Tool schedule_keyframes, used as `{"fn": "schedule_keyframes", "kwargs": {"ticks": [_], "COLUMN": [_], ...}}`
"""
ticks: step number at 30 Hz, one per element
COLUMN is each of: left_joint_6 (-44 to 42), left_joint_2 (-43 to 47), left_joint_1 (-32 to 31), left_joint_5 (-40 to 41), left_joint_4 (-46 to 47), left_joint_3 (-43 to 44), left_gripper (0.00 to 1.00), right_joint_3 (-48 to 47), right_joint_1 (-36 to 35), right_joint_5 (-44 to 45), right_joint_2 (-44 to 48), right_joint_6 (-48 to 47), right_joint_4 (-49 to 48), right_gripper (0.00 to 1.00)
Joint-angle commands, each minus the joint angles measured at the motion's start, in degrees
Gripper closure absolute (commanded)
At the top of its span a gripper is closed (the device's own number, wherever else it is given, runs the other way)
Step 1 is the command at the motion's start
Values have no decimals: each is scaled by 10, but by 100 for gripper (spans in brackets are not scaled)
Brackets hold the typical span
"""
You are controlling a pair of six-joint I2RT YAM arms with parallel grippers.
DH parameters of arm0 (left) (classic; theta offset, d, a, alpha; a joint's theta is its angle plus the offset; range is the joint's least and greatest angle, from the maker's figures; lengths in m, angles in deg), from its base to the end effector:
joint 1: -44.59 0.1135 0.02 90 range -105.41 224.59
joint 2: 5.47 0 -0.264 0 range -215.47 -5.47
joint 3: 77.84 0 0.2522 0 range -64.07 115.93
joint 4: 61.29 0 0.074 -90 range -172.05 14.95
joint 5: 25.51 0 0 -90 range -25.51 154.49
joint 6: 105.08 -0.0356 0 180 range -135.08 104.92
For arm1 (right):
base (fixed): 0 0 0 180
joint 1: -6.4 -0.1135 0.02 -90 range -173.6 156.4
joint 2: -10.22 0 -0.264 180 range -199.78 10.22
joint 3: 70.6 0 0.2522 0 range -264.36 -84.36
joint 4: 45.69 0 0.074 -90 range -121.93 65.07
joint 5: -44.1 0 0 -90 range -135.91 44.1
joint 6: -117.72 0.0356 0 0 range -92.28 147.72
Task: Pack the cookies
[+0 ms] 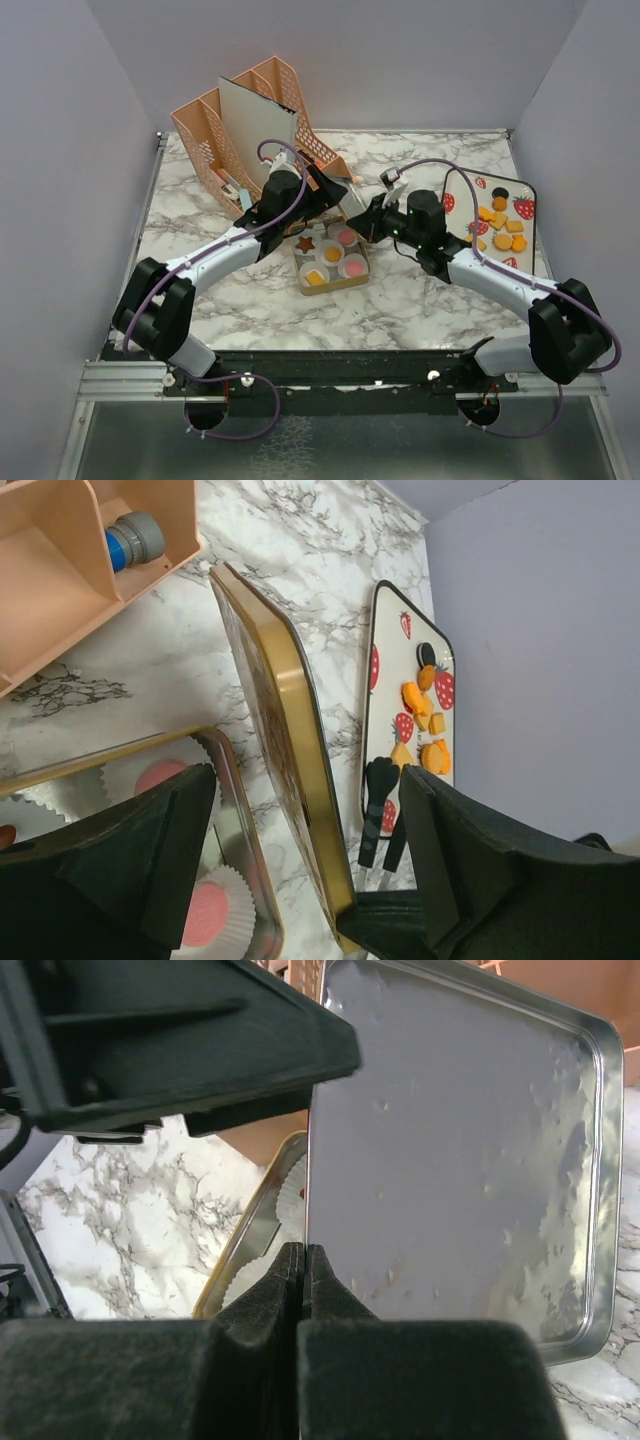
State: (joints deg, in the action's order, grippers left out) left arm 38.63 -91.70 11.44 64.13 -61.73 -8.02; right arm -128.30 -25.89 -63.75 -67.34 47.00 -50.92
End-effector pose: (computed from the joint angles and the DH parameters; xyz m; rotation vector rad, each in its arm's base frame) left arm 0.2925 -0.1913 0.2739 -0.3528 1.9715 -1.0262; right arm 0.2518 0.1720 0.2584 -0.4439 1.8604 0.9065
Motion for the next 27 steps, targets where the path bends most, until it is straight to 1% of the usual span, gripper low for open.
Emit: {"fn": "schedule_keyframes", "kwargs": {"ticks": [1,5,10,12,15,17,19,23,27], "left_joint_6": [-15,-13,-5,-2,7,14,21,36,49], "left_joint_2": [-30,-52,-66,-62,-47,-31,-13,26,64], "left_joint_1": [-8,-12,-16,-17,-17,-17,-17,-17,-17], "left_joint_5": [13,7,-17,-19,-9,-2,12,37,61], "left_joint_4": [1,3,8,13,19,23,25,26,22], "left_joint_3": [30,39,40,36,22,11,-2,-29,-54], "left_gripper": [23,32,50,57,62,72,82,87,96], "right_joint_3": [3,-2,-3,-4,-2,0,1,4,7], "right_joint_1": [-15,-26,-38,-44,-47,-48,-49,-53,-57], "right_joint_5": [31,50,59,66,72,71,67,61,49], "right_joint_2": [5,7,5,6,13,20,27,43,64], "right_joint_6": [-41,-63,-81,-89,-100,-103,-107,-121,-138], "right_joint_4": [-30,-18,-15,-10,-9,-10,-8,-5,-3], "right_gripper": [100,100,100,100,100,99,96,89,74]}}
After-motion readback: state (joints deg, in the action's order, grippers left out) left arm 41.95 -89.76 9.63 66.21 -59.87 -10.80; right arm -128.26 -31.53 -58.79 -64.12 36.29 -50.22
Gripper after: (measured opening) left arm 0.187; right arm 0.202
